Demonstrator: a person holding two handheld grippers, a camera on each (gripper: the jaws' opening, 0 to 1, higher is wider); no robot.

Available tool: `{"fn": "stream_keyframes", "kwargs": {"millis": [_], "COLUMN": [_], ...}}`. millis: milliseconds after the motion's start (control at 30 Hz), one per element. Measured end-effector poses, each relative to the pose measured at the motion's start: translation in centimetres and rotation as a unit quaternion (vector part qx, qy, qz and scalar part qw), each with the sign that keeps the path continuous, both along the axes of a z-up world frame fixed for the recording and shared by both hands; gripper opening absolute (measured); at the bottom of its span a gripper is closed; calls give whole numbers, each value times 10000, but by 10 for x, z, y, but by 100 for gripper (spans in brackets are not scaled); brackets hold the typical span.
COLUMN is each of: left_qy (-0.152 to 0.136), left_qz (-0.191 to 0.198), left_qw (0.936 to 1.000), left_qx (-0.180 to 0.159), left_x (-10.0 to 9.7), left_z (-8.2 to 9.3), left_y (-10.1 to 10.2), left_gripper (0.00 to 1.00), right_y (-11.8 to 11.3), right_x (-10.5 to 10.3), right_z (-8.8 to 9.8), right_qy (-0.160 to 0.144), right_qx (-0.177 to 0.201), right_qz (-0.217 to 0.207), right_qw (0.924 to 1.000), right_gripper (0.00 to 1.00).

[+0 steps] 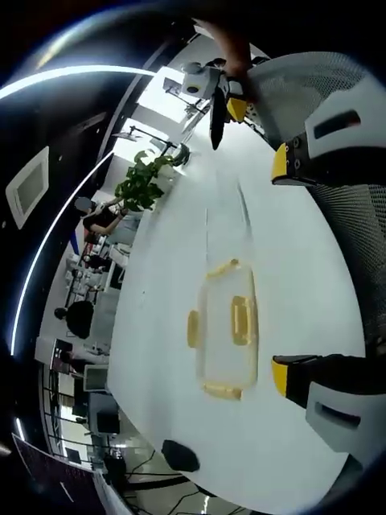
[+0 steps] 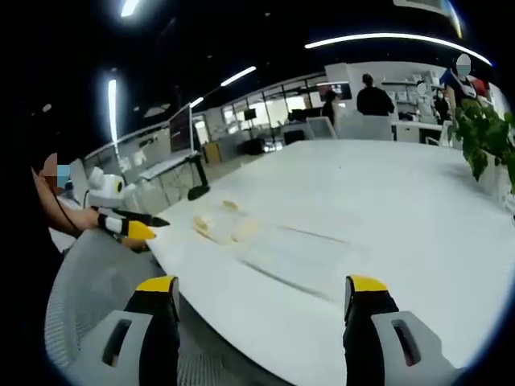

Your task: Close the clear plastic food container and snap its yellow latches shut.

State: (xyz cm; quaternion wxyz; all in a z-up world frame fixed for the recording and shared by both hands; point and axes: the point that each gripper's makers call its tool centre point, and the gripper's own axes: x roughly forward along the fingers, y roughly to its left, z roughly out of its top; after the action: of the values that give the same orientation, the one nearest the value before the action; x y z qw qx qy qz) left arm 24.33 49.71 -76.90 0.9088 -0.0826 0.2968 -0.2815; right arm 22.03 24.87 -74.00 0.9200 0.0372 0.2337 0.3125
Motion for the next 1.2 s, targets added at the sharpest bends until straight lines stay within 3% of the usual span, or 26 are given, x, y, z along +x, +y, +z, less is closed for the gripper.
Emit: {"fn": "stream_keyframes", "kwargs": {"millis": [900,1200], "left_qy": [77,49], "left_qz": [36,-85], "left_qw": [9999,9992], "left_qx": [104,388], "left_x": [0,0], "left_z": [-3,0], "left_y": [1,-1], "left_gripper": [86,87], "right_y": [-3,-5], "right_x": [3,5], "right_z": [7,12], "right_qy": [-104,-194], "right_qx": [212,212], "right_qz": [-88,-103], "right_qw": [9997,9995], "right_gripper": [84,81]}}
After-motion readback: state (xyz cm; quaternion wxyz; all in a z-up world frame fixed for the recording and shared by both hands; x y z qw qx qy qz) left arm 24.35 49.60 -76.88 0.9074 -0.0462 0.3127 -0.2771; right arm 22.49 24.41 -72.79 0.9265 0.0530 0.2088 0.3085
